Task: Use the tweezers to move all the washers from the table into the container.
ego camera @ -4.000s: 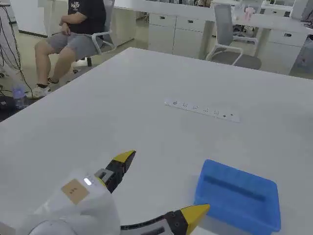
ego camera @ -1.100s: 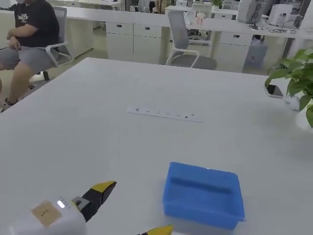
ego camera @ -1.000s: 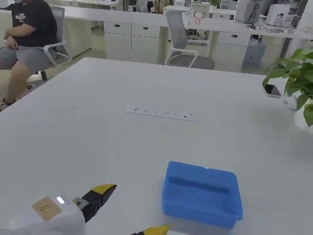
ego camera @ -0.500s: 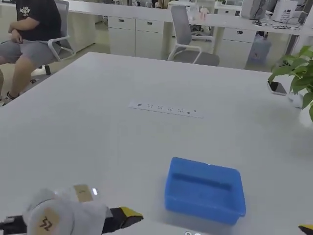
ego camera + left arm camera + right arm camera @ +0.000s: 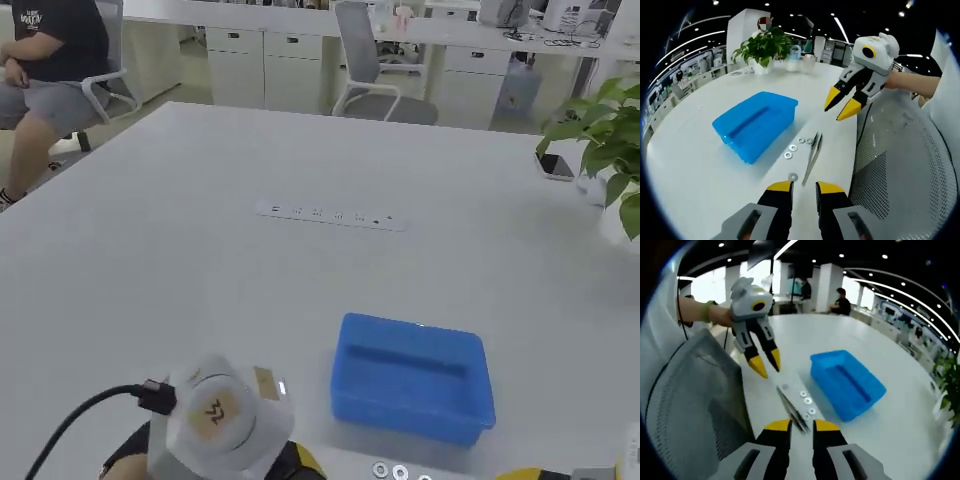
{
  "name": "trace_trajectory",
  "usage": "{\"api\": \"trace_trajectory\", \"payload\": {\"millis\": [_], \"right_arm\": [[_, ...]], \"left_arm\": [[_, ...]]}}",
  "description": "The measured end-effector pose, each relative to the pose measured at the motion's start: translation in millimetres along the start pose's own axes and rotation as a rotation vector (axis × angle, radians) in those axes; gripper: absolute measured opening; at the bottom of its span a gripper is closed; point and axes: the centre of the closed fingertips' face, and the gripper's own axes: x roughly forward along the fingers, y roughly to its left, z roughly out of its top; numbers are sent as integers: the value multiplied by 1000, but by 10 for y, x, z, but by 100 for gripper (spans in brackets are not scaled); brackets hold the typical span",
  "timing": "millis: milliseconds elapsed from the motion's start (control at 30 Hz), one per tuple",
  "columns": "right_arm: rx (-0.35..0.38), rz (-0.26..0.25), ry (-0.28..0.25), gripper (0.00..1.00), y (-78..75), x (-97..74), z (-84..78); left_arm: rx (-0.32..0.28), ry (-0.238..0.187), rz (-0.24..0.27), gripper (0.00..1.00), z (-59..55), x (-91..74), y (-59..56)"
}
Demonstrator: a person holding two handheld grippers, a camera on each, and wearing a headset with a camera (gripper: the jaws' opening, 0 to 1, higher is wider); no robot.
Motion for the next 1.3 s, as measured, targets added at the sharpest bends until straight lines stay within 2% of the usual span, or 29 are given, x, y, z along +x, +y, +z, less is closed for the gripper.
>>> {"api": "trace_trajectory", "payload": {"millis": [233,300,467,533,633,700,733,767,833,900,1033,1233,1300], "right_arm": [[-16,19,34,10,35,76,-79],[-23,16,41,9,35,81,-88],[-30,12,43,8,34,92,-87],[-32,9,44,8,31,92,-85],[-25,5,39,8,29,96,-77],[-22,8,38,8,37,102,-76],[-22,8,38,8,43,109,-75],[-26,9,39,8,50,117,-75],[-31,12,43,9,64,132,-82],[-40,14,51,9,77,142,-93],[-50,21,56,10,94,153,-100],[-84,40,62,15,139,200,-78],[-88,69,32,16,208,243,-5]], "left_arm": [[51,56,-32,10,-57,194,-34],[89,86,-24,8,-100,239,-20],[117,108,-22,1,-131,302,-11],[174,139,-1,0,-167,311,38],[226,140,1,0,-116,309,-7],[291,154,1,0,-122,301,-7],[326,152,4,0,-107,289,-21],[324,150,4,0,-105,277,-41],[332,119,-6,0,-44,235,-82],[325,62,-29,0,53,186,-149],[327,30,-20,0,148,42,-180],[366,-54,-33,0,406,-214,-322],[373,-72,-50,0,488,-275,-381]]}}
